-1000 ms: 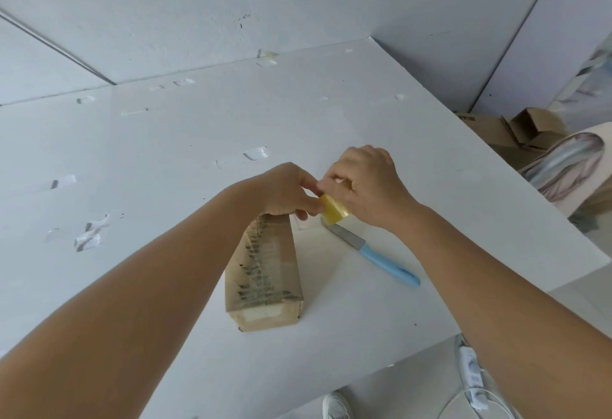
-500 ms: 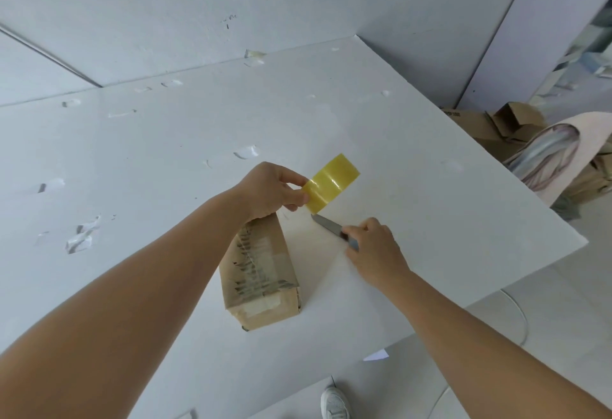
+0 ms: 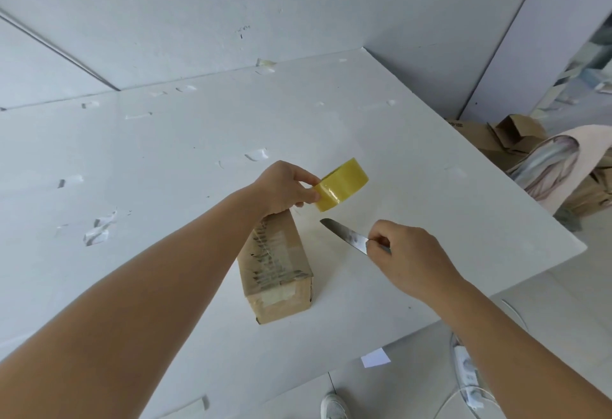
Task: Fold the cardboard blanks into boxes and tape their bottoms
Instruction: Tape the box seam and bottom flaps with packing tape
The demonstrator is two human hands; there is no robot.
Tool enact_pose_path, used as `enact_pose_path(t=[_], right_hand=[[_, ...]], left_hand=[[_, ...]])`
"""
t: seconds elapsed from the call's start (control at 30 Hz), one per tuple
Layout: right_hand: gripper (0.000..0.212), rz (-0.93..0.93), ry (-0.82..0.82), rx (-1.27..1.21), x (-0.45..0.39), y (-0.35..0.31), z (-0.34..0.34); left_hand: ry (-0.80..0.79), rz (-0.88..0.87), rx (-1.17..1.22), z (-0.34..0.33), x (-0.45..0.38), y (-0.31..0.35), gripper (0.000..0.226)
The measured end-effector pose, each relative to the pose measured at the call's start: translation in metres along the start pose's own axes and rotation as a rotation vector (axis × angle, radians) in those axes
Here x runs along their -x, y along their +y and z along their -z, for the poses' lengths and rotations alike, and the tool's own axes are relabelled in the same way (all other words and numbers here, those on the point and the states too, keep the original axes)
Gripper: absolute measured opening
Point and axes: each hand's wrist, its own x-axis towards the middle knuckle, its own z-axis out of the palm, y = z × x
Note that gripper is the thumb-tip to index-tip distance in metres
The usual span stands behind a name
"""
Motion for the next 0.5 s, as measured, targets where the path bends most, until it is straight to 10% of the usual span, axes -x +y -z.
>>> enact_pose_path(t=[0.5], right_hand=[[0.020,0.085,-0.043,0.466,0.002,-0.072,0.033]], left_hand=[[0.021,-0.078,0.028,-0.002,0.001,-0.004,0.019]])
